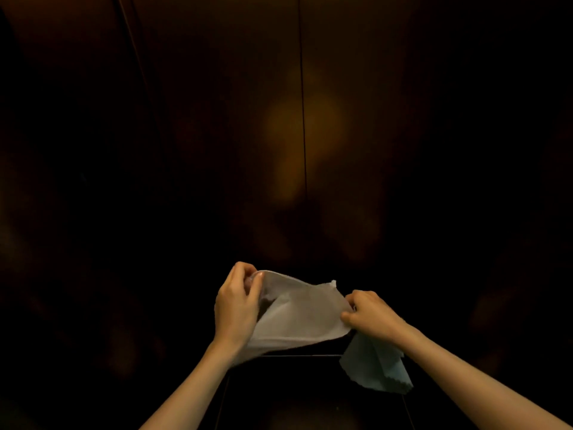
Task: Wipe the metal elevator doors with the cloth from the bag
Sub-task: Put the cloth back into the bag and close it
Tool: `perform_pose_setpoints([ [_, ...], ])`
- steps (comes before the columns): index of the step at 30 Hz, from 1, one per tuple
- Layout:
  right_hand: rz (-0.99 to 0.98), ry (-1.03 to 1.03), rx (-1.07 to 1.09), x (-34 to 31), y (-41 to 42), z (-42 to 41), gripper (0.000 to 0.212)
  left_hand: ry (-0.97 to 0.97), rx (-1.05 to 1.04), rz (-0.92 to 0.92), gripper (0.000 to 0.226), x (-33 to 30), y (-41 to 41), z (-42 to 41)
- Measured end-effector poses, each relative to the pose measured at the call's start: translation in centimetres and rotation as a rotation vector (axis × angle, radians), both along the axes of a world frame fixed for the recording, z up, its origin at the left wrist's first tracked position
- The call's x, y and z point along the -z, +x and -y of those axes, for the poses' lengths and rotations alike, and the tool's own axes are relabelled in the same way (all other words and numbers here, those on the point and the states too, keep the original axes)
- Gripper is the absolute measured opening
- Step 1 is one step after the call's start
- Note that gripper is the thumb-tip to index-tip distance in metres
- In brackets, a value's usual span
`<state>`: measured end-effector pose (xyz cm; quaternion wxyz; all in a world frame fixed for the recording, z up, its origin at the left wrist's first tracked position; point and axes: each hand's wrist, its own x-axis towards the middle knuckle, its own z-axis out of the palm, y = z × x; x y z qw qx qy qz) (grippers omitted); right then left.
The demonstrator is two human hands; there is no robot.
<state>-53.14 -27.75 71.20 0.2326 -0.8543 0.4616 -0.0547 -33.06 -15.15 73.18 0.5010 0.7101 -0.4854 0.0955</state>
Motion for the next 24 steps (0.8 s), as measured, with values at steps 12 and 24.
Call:
perform_pose_setpoints([
  [12, 0.177, 0.129, 0.069, -0.2, 1.7, -1.7, 0.033, 0.632, -0.182, 0.339, 0.032, 0.6, 3.3, -0.8],
  [24, 0.821, 0.205, 0.258, -6.8, 3.0, -0.8, 0.034, 0.728, -0.124, 0.212, 0.036, 3.9, 5.8, -0.1],
])
